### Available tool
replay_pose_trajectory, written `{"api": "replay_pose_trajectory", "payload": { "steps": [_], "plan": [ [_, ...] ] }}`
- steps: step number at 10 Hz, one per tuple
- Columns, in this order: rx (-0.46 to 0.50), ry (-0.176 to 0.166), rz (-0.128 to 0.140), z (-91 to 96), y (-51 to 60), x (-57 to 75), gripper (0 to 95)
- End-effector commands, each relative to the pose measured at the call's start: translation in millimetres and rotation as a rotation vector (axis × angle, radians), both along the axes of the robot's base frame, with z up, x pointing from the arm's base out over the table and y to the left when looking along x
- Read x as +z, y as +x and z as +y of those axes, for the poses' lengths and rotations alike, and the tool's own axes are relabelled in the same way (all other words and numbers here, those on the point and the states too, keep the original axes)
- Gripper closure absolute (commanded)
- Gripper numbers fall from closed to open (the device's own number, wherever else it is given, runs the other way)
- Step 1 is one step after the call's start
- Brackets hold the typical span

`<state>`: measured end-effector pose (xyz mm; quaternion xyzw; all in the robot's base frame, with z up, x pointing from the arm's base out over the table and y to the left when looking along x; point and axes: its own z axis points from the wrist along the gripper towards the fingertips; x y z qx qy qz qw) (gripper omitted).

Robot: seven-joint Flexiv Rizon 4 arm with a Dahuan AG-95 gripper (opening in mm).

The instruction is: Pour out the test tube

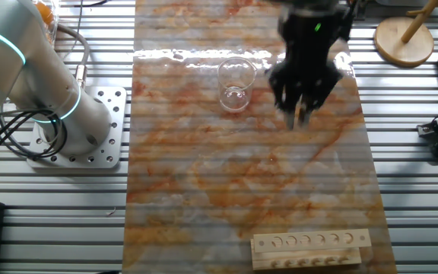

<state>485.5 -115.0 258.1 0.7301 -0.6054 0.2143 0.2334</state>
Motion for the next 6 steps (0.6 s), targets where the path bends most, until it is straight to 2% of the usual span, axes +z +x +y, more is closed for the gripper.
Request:
{"api": "replay_pose_trajectory", "payload": {
  "steps": [1,4,5,6],
  "plan": [
    [-0.005,-0.019,-0.001,-7.1,1.5,-7.5,95.0],
    [-0.084,-0.017,0.0,-7.2,1.5,-7.3,95.0],
    [-0.101,-0.025,0.014,-7.2,1.5,-7.3,95.0],
    [-0.114,-0.047,0.027,-7.2,1.5,-7.3,95.0]
  ]
}}
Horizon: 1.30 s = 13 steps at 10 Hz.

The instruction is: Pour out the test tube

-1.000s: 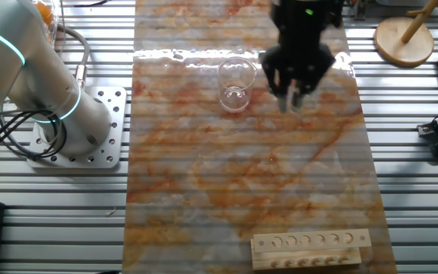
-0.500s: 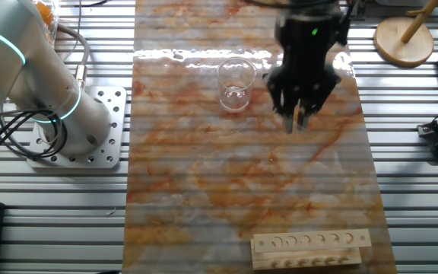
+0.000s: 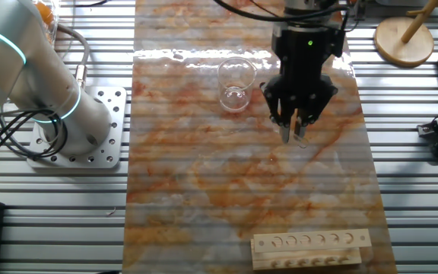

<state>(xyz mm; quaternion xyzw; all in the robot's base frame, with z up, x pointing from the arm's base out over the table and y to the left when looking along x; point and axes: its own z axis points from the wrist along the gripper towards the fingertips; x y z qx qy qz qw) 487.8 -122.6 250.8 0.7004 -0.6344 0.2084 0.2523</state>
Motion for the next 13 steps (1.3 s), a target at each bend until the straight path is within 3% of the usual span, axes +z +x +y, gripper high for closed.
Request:
{"api": "replay_pose_trajectory", "payload": {
  "steps": [1,4,5,6,8,9,13],
  "plan": [
    [-0.034,-0.042,0.027,0.4,-0.8,0.0,95.0],
    [-0.054,-0.113,-0.006,0.4,-0.8,0.0,95.0],
    [-0.05,-0.113,-0.005,0.4,-0.8,0.0,95.0],
    [-0.024,-0.108,0.002,-6.7,-4.1,-1.5,95.0],
    [0.012,-0.145,-0.012,-36.3,-6.9,2.8,95.0],
    [0.023,-0.144,-0.009,-50.7,-6.7,3.3,95.0],
    [0.046,-0.166,-0.002,-78.6,-0.3,-1.8,95.0]
  ]
}}
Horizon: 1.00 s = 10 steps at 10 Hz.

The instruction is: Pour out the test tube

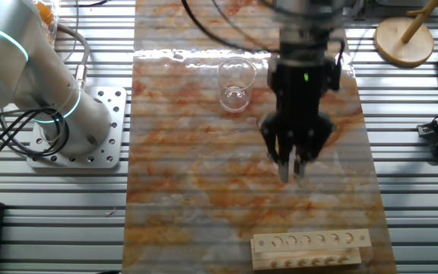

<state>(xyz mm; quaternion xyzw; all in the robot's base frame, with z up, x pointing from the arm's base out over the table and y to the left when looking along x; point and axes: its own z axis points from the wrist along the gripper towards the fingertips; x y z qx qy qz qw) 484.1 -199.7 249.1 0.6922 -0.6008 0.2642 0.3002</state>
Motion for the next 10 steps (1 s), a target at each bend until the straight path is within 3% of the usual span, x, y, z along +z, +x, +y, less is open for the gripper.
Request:
{"api": "replay_pose_trajectory", "payload": {
  "steps": [1,5,7,8,10],
  "plan": [
    [0.007,-0.027,0.001,-3.9,8.6,-1.0,95.0],
    [0.027,-0.073,-0.004,-16.2,22.8,-10.5,95.0],
    [0.03,-0.085,-0.011,-22.2,23.5,-16.5,95.0],
    [0.028,-0.117,-0.023,-24.1,25.2,-16.9,95.0],
    [0.026,-0.13,-0.022,-21.4,30.8,-12.7,95.0]
  ]
}}
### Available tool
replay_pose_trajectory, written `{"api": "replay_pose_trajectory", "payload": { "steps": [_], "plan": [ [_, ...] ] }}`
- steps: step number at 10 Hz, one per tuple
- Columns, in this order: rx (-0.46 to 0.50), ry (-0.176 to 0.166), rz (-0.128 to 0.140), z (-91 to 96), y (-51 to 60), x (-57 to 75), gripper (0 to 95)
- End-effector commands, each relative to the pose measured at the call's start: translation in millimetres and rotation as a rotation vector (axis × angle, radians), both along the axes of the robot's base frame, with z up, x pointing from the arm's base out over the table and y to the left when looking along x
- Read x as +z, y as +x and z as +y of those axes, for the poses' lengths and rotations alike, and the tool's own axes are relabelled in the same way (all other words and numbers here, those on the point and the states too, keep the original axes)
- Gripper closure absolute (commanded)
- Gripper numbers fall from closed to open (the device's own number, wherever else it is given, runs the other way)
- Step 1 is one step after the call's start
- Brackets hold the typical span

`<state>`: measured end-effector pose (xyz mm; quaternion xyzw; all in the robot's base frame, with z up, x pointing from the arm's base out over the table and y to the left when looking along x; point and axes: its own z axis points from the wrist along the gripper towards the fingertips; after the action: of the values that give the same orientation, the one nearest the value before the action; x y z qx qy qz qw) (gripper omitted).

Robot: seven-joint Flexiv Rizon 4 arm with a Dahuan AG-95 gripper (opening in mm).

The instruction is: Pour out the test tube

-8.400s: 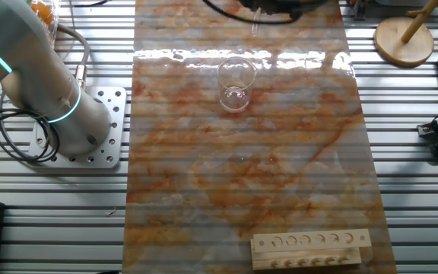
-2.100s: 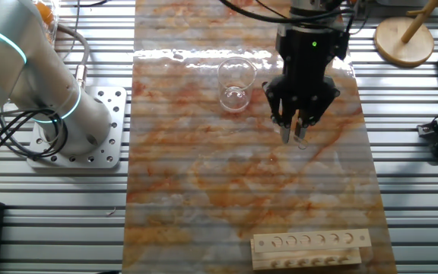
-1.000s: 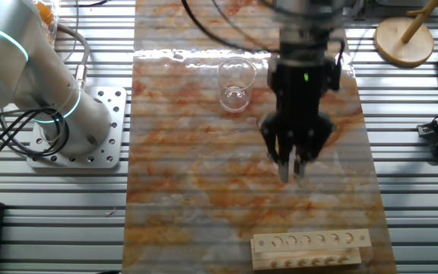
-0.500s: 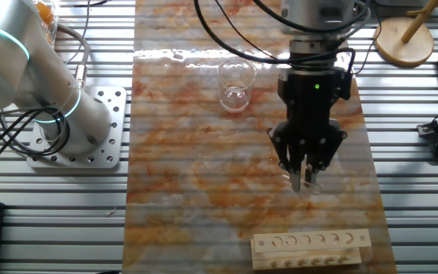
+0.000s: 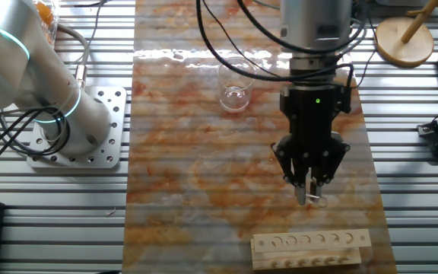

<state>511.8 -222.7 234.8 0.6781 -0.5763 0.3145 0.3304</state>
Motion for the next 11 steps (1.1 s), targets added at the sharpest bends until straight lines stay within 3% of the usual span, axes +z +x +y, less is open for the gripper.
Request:
{"api": "replay_pose_trajectory", "payload": {
  "steps": [1,3,4,6,8,11],
  "plan": [
    [-0.023,0.005,0.004,2.5,4.6,2.8,95.0],
    [-0.049,0.015,0.016,2.5,4.6,2.8,95.0],
    [-0.059,-0.004,0.006,2.5,4.6,2.8,95.0],
    [-0.093,-0.081,-0.03,2.5,4.6,2.8,95.0],
    [-0.107,-0.077,-0.038,2.6,4.3,3.4,95.0],
    [-0.089,-0.086,-0.043,-14.0,4.1,10.5,95.0]
  ]
}}
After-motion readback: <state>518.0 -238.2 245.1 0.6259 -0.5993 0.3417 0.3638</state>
